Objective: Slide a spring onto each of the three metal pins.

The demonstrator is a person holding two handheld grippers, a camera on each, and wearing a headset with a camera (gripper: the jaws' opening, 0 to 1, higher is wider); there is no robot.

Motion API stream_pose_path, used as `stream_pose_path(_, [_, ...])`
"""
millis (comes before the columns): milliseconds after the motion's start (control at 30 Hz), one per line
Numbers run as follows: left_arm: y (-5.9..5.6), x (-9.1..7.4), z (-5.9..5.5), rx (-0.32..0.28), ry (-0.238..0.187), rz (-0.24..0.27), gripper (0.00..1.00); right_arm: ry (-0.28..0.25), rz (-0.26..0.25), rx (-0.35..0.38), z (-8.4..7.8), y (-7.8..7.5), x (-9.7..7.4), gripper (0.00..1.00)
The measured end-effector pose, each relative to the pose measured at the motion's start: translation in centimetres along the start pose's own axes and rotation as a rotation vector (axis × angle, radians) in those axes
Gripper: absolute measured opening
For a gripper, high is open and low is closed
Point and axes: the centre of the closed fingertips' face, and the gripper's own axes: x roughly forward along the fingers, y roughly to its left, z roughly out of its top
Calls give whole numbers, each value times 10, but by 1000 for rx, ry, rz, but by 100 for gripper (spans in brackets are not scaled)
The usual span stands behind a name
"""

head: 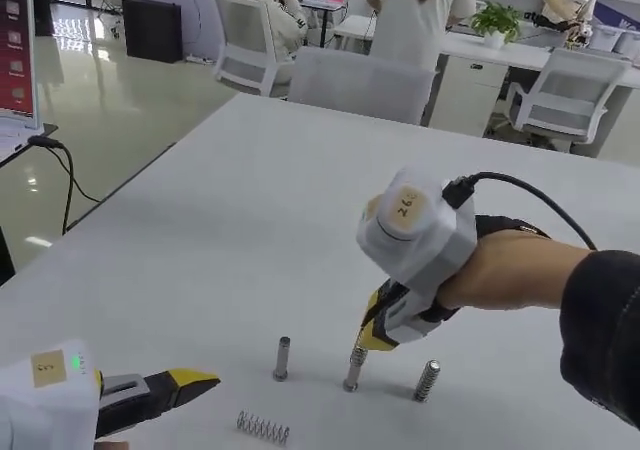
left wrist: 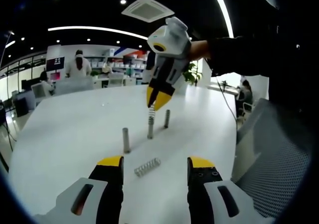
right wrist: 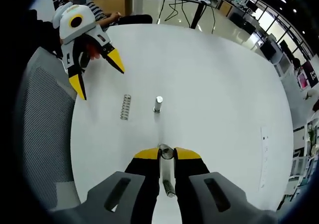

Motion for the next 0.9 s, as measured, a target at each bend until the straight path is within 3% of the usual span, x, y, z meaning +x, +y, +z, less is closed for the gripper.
stream_pose_path(900, [1,-1,-3,-10,3,11,45,28,20,-8,-9,4,28,7])
